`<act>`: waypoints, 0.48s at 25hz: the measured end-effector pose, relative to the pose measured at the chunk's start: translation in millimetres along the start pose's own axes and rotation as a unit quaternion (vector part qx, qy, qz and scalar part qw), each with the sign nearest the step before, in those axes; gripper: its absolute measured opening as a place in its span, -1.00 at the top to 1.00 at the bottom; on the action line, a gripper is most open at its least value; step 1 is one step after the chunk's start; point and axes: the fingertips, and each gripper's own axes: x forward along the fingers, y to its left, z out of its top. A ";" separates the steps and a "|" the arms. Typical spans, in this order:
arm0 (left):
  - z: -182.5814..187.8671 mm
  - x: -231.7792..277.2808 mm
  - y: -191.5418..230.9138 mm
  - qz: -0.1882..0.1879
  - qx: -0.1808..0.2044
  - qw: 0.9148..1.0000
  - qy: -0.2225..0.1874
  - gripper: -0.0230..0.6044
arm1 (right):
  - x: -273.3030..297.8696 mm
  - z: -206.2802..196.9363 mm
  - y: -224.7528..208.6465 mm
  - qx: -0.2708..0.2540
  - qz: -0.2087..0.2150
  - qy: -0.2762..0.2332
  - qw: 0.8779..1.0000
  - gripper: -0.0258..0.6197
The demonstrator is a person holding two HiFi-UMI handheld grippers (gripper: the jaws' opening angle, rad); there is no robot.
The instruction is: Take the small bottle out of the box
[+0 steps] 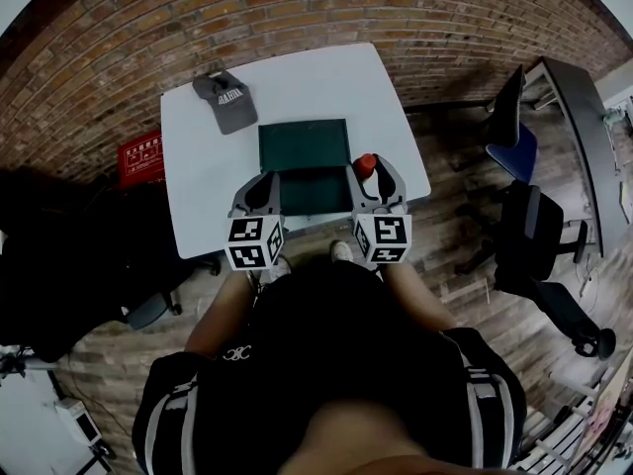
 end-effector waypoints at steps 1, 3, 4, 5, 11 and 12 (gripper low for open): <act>0.6 0.3 0.1 0.000 0.000 1.000 -0.001 0.89 | 0.9 0.4 -0.3 0.000 0.000 0.000 1.000 0.27; 1.2 1.2 0.7 0.000 0.000 1.000 -0.003 0.89 | 2.9 0.4 -0.1 0.001 0.002 0.000 1.000 0.27; 1.6 1.7 1.5 0.001 0.000 1.000 -0.005 0.89 | 4.1 0.2 0.3 0.001 0.004 0.001 1.000 0.27; 2.5 2.1 2.4 0.001 0.000 1.000 -0.008 0.89 | 5.4 -0.1 1.0 0.001 0.006 0.001 1.000 0.27; 8.7 4.0 9.6 0.010 0.004 1.000 -0.024 0.89 | 12.8 -1.4 6.5 0.000 0.018 0.003 1.000 0.27; 8.8 4.3 10.8 0.011 0.005 1.000 -0.025 0.89 | 13.8 -1.8 7.8 -0.001 0.020 0.004 1.000 0.27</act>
